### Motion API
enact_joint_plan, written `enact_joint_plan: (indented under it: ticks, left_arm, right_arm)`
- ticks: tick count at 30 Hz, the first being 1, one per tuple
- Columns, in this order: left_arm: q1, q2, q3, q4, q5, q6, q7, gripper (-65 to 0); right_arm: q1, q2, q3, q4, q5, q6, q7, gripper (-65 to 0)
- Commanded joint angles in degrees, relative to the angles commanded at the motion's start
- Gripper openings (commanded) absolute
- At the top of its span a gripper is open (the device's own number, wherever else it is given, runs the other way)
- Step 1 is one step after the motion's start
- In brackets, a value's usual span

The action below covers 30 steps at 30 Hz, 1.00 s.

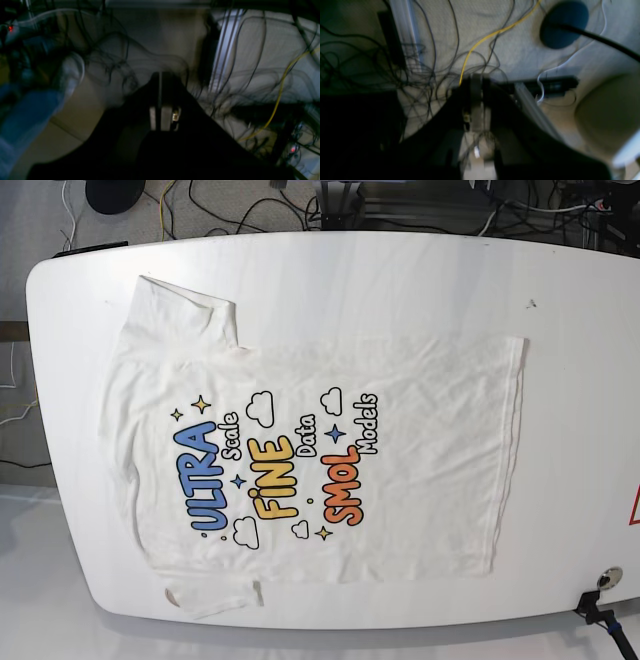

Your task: Fold the T-shirt properly

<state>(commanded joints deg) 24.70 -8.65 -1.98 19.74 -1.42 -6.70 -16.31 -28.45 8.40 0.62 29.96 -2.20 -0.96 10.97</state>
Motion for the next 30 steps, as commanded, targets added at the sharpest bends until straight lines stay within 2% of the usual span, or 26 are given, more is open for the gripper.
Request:
enact_joint_plan:
  ticks: [4, 7, 15, 23, 26, 29, 30]
  left_arm:
    - [6.11, -0.7, 0.08, 7.97, 0.43, -0.01, -0.08, -64.7]
    - [11.68, -1.8, 0.11, 16.81, 0.39, -0.1, 0.03, -64.5]
    - [27.7, -6.26, -2.8, 50.28, -0.24, -0.12, 4.67, -63.2]
    - [41.49, -10.23, -9.1, 81.41, -7.37, -0.85, 9.5, -62.0]
    - [44.79, -10.44, -11.03, 90.11, -9.4, -1.09, 9.68, -62.4]
    - [46.94, -9.98, -13.72, 97.64, -10.6, -1.42, 10.41, -63.0]
    - [44.4, -9.78, -11.54, 90.71, -10.1, -1.55, 11.5, -64.6]
  right_arm:
    - [-7.18, 1.81, 2.67, 9.77, -0.08, -0.15, 1.15, -64.8]
    - [-12.82, 3.05, 5.18, 18.35, 0.33, -0.08, -0.22, -65.0]
    - [-28.1, 5.44, 10.91, 44.14, 7.99, 0.0, -10.08, -64.9]
    - [-39.23, 6.59, 14.48, 68.31, 8.94, -0.02, -15.17, -65.0]
    - [-40.72, 6.3, 15.43, 76.38, 8.97, 0.44, -17.75, -65.0]
    - [-40.4, 5.78, 16.76, 83.87, 9.77, 2.54, -21.88, -65.0]
    - [-40.58, 5.92, 16.03, 80.15, 9.28, 1.01, -19.07, -65.0]
